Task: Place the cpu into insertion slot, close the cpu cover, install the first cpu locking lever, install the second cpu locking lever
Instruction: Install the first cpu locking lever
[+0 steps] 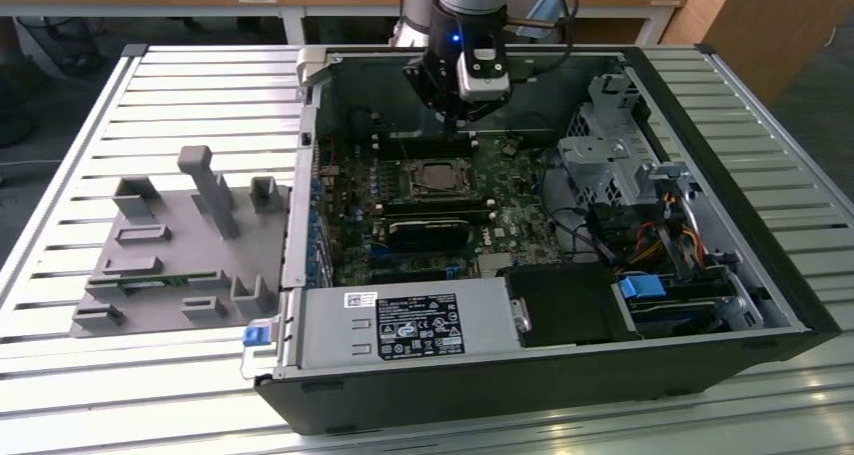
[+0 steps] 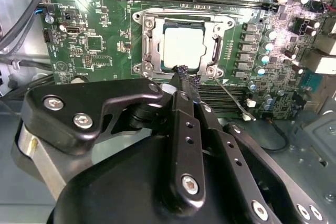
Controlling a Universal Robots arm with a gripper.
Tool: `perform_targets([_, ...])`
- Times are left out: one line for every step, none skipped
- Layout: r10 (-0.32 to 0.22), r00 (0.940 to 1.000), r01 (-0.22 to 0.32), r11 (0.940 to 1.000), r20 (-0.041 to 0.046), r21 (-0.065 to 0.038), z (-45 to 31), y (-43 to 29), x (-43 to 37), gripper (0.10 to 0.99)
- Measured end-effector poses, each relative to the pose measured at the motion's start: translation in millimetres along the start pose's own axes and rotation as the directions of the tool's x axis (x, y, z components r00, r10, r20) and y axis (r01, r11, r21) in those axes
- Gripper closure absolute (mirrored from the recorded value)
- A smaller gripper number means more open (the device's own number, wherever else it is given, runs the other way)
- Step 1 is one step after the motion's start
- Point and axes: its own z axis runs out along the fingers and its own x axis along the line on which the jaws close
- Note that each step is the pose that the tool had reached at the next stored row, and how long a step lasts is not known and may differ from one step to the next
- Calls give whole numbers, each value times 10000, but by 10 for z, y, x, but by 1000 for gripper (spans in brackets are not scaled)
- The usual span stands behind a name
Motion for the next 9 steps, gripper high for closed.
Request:
perform_targets([-45,10000,45,10000,1,0,0,0,0,980])
perform_targets([-91,10000,91,10000,1,1,0,0,0,980])
perform_targets([-136,9999,136,9999,1,2,0,0,0,980])
perform_targets([-184,9998,184,9998,0,3,0,0,-1,980])
perform_targets([-230,9997,230,9997,-1,4,0,0,-1,980])
perform_targets([-277,9996,277,9996,0,4,0,1,-1,980])
perform_targets([-323,9995,323,9995,1,5,0,1,-1,980])
perform_targets([-369,9993,369,9993,1,6,0,1,-1,980])
perform_targets([-511,9987,511,9987,0,9,0,1,-2,980])
